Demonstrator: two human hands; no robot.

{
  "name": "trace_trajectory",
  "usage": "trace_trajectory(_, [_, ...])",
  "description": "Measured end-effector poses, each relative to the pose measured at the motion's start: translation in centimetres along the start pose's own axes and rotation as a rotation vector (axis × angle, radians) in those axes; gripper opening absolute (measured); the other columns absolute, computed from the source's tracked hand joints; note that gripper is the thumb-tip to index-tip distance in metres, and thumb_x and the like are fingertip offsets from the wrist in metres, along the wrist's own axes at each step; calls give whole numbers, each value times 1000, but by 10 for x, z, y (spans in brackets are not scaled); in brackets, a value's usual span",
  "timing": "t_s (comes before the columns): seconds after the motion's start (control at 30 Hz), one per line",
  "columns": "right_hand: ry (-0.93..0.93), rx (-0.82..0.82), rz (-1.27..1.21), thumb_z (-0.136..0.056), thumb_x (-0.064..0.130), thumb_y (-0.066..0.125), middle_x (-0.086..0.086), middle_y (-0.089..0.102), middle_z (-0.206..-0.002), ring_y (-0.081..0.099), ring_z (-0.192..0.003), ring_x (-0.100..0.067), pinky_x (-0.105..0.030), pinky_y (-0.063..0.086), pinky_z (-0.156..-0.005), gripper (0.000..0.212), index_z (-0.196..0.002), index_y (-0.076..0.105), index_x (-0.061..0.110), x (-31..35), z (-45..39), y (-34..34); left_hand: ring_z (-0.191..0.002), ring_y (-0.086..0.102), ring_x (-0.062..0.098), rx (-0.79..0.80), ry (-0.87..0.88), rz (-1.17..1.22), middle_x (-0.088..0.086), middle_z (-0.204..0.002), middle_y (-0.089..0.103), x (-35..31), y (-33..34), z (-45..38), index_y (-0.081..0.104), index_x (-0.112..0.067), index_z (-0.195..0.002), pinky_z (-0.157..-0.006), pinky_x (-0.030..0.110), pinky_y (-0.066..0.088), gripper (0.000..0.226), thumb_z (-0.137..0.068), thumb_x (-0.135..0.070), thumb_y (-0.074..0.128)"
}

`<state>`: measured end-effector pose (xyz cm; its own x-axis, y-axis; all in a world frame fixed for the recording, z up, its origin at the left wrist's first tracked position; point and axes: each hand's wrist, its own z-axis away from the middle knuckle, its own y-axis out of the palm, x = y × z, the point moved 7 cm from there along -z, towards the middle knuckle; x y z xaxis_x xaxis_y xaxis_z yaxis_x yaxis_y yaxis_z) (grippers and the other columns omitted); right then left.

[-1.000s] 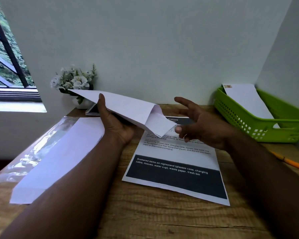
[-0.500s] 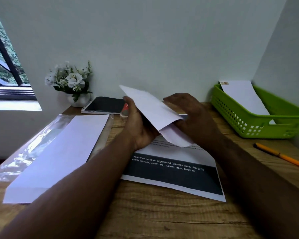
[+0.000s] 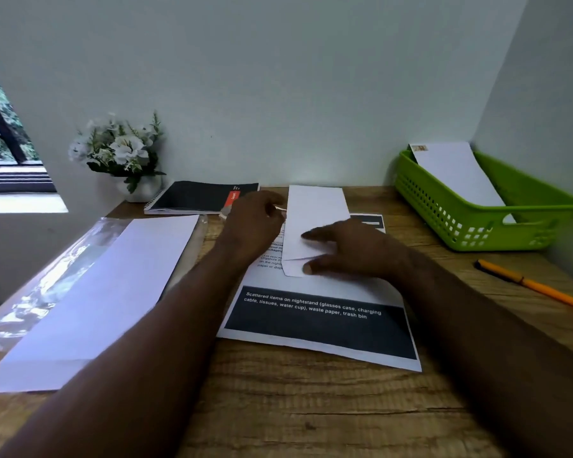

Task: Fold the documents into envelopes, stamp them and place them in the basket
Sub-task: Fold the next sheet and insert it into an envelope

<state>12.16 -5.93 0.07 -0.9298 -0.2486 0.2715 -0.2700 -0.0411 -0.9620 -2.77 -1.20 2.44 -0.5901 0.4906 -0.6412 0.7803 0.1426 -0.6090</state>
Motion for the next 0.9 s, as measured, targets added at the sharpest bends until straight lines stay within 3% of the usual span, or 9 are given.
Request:
trace_trajectory(0.1, [-40,167,-102,-71,61,70,13,34,-151,32,-138,-7,-21,21,-109,80,-141,41,35,-3,4,10,-76,58,-1,191,66,-92,-6,-101,71,-8,6,2,75,-17,-101,-66,-4,37,19,-85,-12,66])
trace_trajectory(0.17, [-81,191,-63,-68,59,73,14,38,-148,37,-133,-8,-22,26,-108,83,-141,41,36,-5,4,10,-76,62,-1,408,81,-64,-7,-96,73,-13,16,9,75,-19,-98,-65,1,42,16,-82,-20,72])
trace_trajectory(0.27, [-122,165,-109,-71,53,75,16,56,-134,52,-113,-1,-15,35,-91,65,-130,57,33,-5,2,8,-79,65,7,603,71,-39,-4,-86,74,-16,29,20,73,-21,-103,-72,20,49,31,-75,-32,79])
trace_trajectory(0.4, [-135,-7,-188,-78,37,74,13,70,-111,60,-99,4,-16,43,-83,33,-110,71,28,-9,-1,-4,-79,69,21,607,27,-17,1,-82,74,-14,30,20,67,-18,-110,-74,36,55,38,-76,-27,80])
trace_trajectory(0.5, [-113,-41,-233,-74,31,79,15,71,-101,57,-86,12,-3,37,-72,31,-104,74,25,-12,-4,-2,-66,61,3,545,44,-88,-2,-83,72,-14,30,19,68,-16,-110,-65,18,50,32,-80,-20,76])
trace_trajectory(0.6, [-72,-44,-272,-70,30,82,12,70,-101,56,-85,12,-8,39,-73,29,-98,74,25,-16,-5,1,-69,50,-3,484,113,-183,-2,-97,65,-21,33,23,69,-16,-103,-59,1,36,24,-79,-16,75])
trace_trajectory(0.73, [-57,-101,-207,-70,26,82,6,67,-91,59,-87,-7,-25,46,-77,19,-85,73,20,-8,0,-6,-61,51,-1,488,98,-170,4,-91,71,-25,37,25,76,-13,-89,-53,2,36,14,-78,-5,72])
trace_trajectory(0.8, [-77,-109,-126,-74,17,77,4,67,-75,60,-72,-9,-24,44,-65,8,-73,69,17,3,-2,-7,-54,52,0,499,55,-159,7,-83,74,-24,41,24,78,-10,-87,-52,6,39,16,-76,0,70])
trace_trajectory(0.9, [-35,-132,-77,-73,12,74,10,59,-58,55,-52,1,-15,39,-53,19,-61,64,24,8,-7,-7,-51,50,-1,463,2,-138,8,-80,74,-21,43,24,78,-9,-85,-53,9,40,16,-73,1,73])
